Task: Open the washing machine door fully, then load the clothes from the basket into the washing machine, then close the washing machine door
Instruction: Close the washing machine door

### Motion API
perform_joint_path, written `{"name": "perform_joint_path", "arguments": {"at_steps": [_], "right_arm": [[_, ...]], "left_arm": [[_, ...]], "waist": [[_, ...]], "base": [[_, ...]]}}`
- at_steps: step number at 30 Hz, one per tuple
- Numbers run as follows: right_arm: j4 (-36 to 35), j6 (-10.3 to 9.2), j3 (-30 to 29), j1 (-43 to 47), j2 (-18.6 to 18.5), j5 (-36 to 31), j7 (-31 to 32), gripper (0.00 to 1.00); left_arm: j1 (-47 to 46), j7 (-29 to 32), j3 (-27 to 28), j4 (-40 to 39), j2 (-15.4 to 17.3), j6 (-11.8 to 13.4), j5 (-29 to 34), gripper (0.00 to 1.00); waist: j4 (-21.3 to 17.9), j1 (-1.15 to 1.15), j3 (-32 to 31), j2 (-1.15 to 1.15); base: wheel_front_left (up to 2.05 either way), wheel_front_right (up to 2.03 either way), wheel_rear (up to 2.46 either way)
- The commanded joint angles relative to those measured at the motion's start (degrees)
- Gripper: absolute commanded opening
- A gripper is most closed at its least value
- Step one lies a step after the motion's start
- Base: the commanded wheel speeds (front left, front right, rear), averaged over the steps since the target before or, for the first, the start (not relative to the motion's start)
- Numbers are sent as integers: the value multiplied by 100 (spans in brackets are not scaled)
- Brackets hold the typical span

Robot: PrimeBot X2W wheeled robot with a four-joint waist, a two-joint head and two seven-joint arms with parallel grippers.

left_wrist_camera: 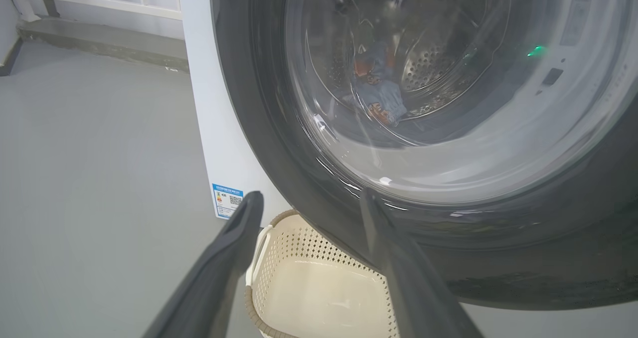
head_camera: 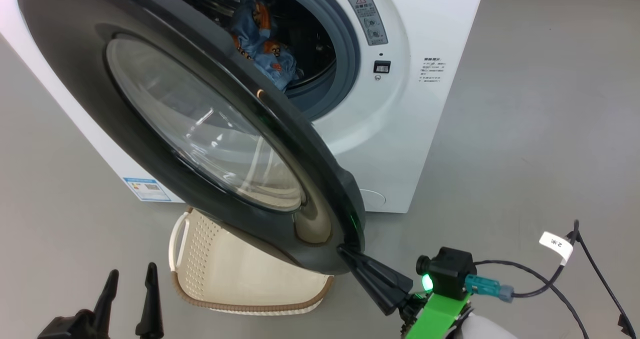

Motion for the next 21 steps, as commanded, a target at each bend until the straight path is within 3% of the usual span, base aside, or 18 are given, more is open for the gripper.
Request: {"name": "perform_joint_path", "arguments": {"at_steps": [1, 21], "right_arm": [[-83, 9, -8, -159, 70, 54, -27, 0], [429, 9, -1411, -768, 354, -75, -27, 0]], "left_arm": [[-207, -37, 183, -133, 69, -9, -31, 100], [-459, -37, 82, -253, 14, -9, -28, 100]], "waist": [[4, 0, 6, 0], [124, 0, 403, 0]], "base": [[0, 0, 0], [0, 0, 0]]}}
